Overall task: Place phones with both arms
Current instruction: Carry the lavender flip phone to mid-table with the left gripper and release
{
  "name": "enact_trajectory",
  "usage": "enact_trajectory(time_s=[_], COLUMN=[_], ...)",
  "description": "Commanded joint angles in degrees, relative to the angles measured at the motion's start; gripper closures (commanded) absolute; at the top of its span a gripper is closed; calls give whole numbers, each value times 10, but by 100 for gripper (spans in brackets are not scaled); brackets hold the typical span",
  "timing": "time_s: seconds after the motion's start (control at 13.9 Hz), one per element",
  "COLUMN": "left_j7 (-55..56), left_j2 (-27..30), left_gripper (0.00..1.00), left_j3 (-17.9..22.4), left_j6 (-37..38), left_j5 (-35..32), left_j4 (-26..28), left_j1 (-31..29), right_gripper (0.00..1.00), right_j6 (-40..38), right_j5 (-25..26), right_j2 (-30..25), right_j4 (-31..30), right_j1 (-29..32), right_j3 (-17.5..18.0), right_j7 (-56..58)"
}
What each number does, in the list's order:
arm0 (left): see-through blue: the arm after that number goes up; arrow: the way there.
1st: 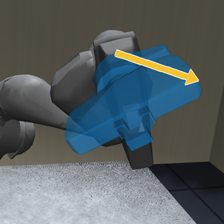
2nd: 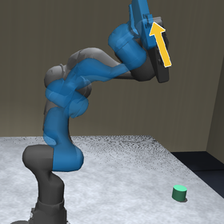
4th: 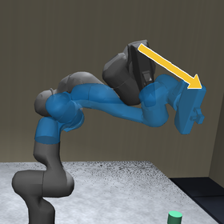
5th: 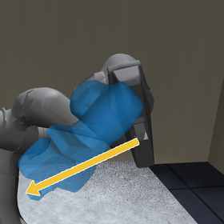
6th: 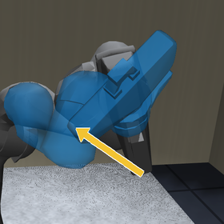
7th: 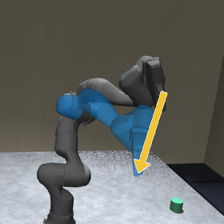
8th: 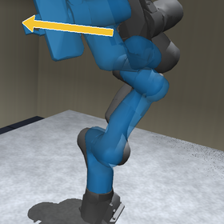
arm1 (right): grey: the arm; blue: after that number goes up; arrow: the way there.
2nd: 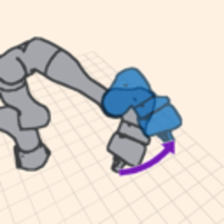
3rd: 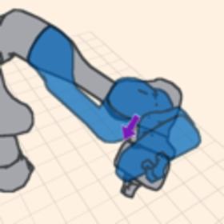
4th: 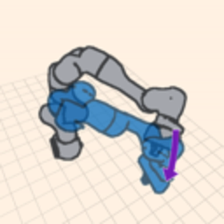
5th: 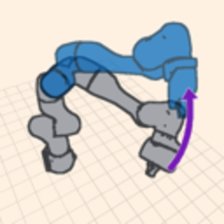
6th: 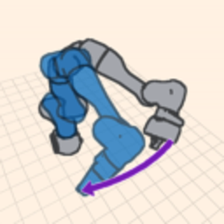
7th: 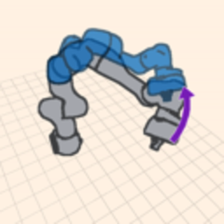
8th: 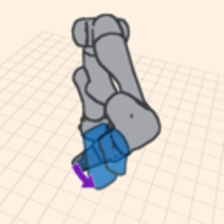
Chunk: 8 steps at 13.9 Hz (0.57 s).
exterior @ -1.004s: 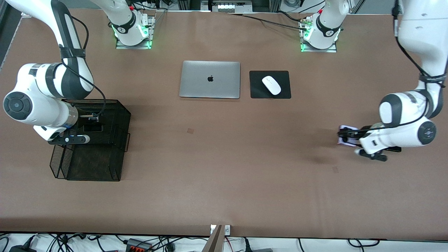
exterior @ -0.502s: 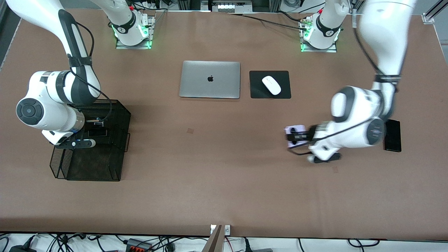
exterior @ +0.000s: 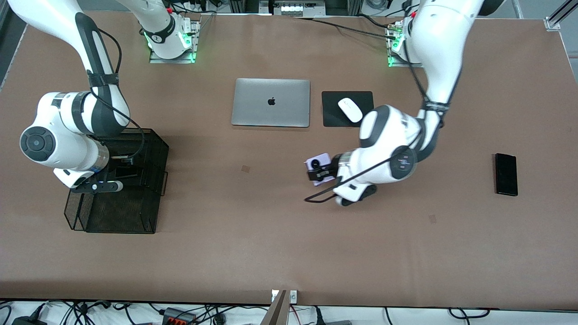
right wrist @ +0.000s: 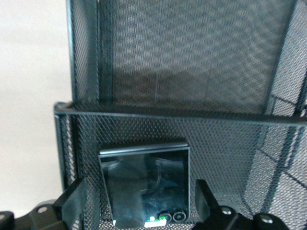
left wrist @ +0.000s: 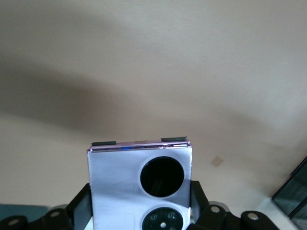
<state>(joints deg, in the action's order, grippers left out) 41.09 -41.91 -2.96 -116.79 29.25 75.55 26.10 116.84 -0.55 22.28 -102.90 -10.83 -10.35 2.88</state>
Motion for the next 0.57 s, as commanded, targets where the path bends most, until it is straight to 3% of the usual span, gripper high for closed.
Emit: enact_trajectory(time_s=[0.0,0.14,0.5], left_j7=[37,66,90], left_j2=[-71,-109,-161], left_gripper=[55,56,55], left_j3=[30,60,80], left_j6=[-47,-89,-296], left_j5=[13,33,85], left_j4=[-102,-150,-160], left_j1=[62,101,179], right_gripper=[0,0,0], right_j6=[-61,-119,-165], right_j5=[-8,-6,-5], right_j2=[-21,-22,-21], right_j4=[48,108,204], right_j1=[2,2,3], right_j3=[2,2,2], right_j7=[2,2,10])
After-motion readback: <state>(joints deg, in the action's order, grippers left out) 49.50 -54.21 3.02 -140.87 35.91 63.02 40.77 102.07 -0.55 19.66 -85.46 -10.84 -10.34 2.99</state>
